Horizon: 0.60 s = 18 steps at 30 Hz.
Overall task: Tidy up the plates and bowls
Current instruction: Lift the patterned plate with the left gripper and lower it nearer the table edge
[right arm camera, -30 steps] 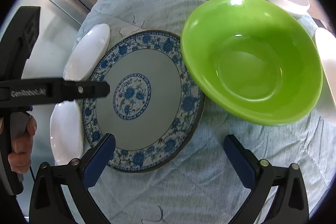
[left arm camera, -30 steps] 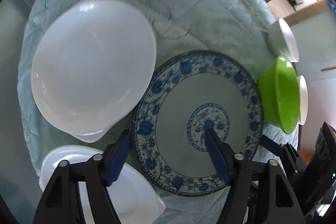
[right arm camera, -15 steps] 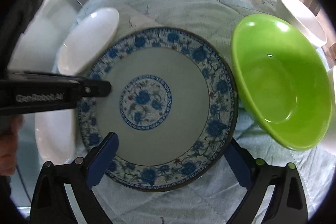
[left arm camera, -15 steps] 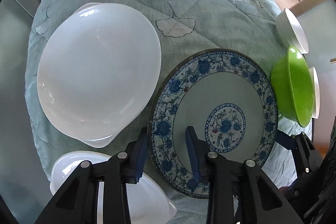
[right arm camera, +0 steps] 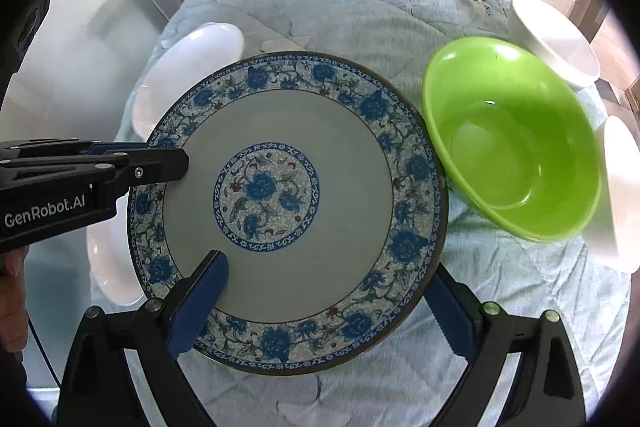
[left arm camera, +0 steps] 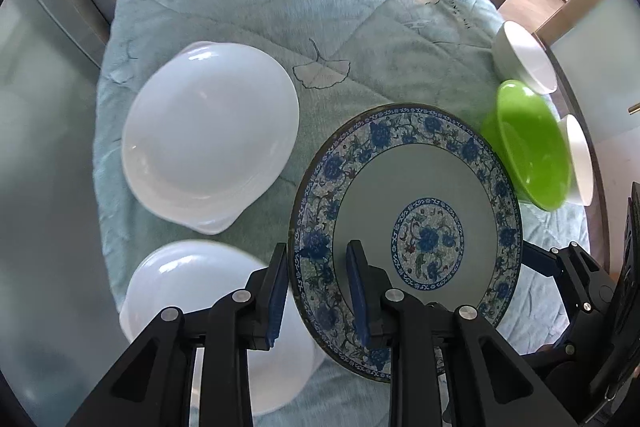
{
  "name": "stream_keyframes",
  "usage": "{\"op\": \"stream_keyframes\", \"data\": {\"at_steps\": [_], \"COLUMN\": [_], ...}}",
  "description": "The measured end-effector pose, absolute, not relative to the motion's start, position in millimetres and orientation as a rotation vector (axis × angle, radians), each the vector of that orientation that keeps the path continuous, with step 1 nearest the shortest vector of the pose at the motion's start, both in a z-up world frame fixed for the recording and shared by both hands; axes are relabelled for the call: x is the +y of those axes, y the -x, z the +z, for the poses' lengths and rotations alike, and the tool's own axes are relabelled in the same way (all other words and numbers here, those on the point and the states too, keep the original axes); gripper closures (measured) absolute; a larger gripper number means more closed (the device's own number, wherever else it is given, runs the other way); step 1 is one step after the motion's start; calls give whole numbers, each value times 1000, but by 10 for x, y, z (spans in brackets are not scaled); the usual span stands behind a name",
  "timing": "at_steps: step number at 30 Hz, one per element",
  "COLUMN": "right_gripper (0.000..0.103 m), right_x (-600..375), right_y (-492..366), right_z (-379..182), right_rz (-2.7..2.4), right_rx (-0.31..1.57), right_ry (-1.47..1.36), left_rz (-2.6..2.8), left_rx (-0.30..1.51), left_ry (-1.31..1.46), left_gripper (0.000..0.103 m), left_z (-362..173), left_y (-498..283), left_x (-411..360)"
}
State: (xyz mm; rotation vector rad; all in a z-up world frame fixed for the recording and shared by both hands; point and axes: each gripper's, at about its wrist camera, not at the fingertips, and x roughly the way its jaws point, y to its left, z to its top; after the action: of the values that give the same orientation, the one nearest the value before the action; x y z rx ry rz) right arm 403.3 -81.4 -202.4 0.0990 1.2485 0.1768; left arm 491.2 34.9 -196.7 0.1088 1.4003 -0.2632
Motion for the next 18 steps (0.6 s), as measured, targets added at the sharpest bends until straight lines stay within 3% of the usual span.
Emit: {"op": "stream_keyframes", "data": {"at_steps": [18], "right_gripper": [7], "right_x": [-865], "right_y": [-3236], "right_z": [-1193], "right_rz": [198], "right_rx": [1106], "right_ry": [-16], "left_rz": [-219], "left_rx": [1265], "left_ry": [-46], "left_gripper": [78], "left_z": [-959], "left_y": [-3910], "left_x": [560]}}
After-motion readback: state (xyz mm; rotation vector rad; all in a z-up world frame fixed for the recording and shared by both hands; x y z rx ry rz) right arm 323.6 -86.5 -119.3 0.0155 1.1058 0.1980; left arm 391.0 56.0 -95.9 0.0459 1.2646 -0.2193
